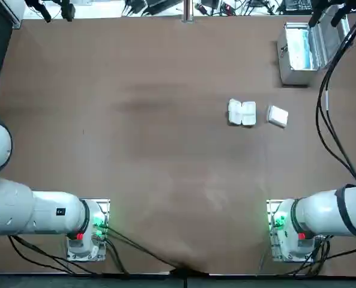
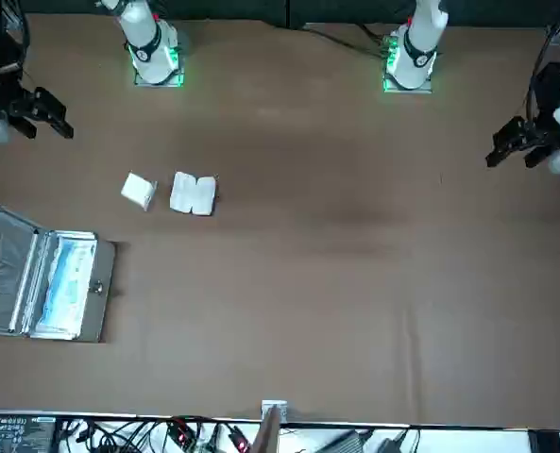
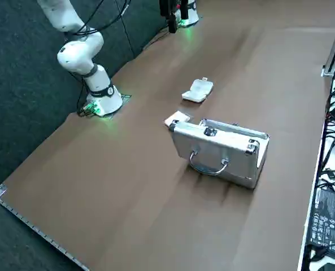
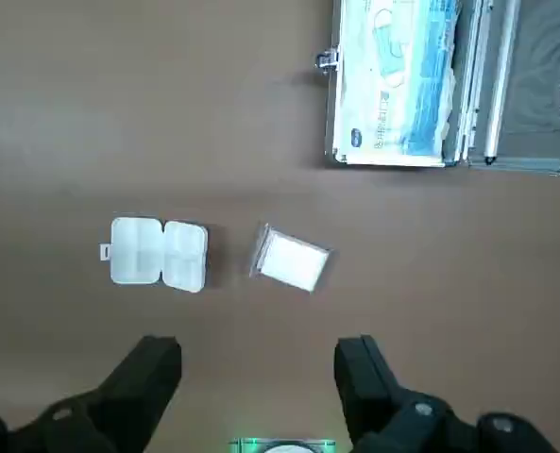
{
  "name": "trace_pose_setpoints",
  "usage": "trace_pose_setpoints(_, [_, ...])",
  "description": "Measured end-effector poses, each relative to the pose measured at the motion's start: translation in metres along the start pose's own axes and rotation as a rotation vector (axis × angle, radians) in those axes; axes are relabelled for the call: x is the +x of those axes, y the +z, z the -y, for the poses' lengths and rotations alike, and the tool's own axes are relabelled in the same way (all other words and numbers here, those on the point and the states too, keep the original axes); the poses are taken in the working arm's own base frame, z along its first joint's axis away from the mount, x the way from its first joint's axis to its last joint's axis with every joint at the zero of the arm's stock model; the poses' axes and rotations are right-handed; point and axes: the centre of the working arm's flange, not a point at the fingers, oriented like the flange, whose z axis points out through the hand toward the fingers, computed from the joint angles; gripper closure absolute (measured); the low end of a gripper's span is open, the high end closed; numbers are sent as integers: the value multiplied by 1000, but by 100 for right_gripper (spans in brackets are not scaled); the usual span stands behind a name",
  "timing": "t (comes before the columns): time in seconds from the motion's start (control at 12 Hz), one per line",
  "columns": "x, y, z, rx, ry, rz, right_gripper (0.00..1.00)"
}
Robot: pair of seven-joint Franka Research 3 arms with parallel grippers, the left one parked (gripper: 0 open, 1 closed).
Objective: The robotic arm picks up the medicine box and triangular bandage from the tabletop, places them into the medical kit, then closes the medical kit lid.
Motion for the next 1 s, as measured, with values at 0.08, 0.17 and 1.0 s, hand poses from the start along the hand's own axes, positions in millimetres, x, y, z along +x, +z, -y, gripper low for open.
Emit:
trace_pose_setpoints(0.08, [0, 0, 0, 0, 0, 0, 0])
trace_pose_setpoints(0.17, [0, 0, 0, 0, -1, 0, 0])
trace_pose_setpoints(1.0, [23, 61, 66, -26, -70, 107, 0])
